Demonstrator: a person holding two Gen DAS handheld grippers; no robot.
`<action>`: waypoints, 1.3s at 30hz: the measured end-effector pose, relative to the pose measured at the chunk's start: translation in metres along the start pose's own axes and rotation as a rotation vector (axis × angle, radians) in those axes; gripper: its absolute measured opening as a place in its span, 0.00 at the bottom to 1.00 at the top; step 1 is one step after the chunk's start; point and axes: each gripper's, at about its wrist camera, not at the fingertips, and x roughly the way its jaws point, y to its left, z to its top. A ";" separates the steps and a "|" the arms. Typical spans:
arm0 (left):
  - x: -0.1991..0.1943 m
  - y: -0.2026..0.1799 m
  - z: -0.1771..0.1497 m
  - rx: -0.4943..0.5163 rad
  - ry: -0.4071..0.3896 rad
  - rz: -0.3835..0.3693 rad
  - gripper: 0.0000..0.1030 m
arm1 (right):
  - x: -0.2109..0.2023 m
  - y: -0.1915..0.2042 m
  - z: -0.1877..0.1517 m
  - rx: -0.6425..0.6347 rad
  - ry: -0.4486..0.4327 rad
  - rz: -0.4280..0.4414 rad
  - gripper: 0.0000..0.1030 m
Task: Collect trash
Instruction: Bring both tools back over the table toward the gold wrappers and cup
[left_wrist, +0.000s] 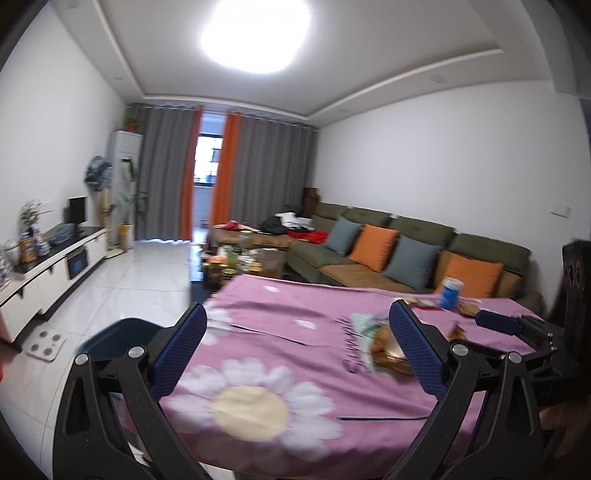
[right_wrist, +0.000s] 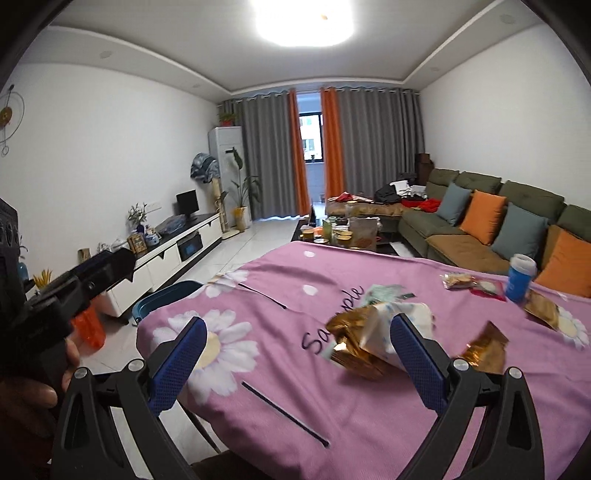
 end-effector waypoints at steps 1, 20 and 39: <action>0.002 -0.004 -0.002 0.005 0.008 -0.021 0.94 | -0.007 -0.005 -0.003 0.011 -0.005 -0.017 0.93; 0.003 -0.072 -0.033 0.081 0.076 -0.263 0.94 | -0.085 -0.066 -0.059 0.237 -0.017 -0.198 0.93; 0.049 -0.074 -0.037 0.084 0.153 -0.267 0.94 | -0.037 -0.118 -0.056 0.277 0.085 -0.318 0.93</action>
